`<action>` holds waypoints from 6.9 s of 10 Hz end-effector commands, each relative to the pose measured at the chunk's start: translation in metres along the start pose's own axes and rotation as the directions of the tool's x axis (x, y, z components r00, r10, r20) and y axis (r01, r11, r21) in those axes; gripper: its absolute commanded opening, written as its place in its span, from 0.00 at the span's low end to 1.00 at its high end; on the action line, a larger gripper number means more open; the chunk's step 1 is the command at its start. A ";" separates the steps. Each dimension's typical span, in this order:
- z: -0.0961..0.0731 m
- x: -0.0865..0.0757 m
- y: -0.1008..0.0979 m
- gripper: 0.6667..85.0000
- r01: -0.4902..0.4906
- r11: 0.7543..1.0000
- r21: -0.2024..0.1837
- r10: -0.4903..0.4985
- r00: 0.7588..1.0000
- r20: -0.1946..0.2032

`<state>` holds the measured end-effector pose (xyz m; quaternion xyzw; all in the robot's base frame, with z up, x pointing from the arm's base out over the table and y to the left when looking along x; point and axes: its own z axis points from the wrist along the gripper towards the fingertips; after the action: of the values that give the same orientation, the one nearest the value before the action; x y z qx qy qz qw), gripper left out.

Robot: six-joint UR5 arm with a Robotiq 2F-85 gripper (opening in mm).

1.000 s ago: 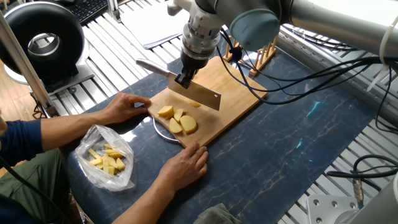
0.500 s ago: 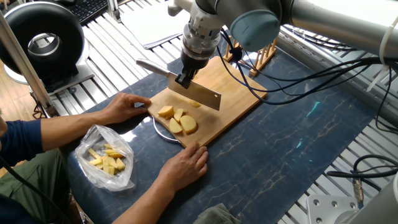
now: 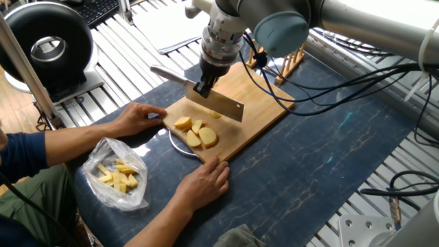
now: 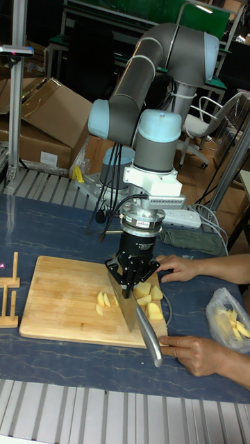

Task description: Chop the potatoes

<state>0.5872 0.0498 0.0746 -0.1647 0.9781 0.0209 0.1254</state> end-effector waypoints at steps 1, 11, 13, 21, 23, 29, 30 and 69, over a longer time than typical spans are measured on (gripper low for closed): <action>0.005 -0.002 -0.001 0.00 -0.009 1.000 0.001 0.009 1.000 0.017; -0.025 0.007 -0.008 0.00 0.032 0.999 0.000 -0.032 0.999 -0.040; -0.023 0.003 0.001 0.00 0.006 1.000 -0.007 -0.006 0.999 -0.033; -0.007 -0.003 0.005 0.00 0.000 1.000 0.005 0.000 1.000 0.000; -0.004 -0.003 0.005 0.00 0.000 1.000 0.009 0.000 1.000 0.005; -0.001 -0.001 0.005 0.00 0.003 1.000 0.012 -0.003 1.000 0.007; -0.001 -0.001 0.005 0.00 0.002 1.000 0.012 -0.002 1.000 0.007; 0.000 -0.005 0.010 0.00 0.018 1.000 0.020 -0.019 0.999 0.036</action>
<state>0.5872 0.0606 0.0767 -0.1764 0.9742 0.0095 0.1406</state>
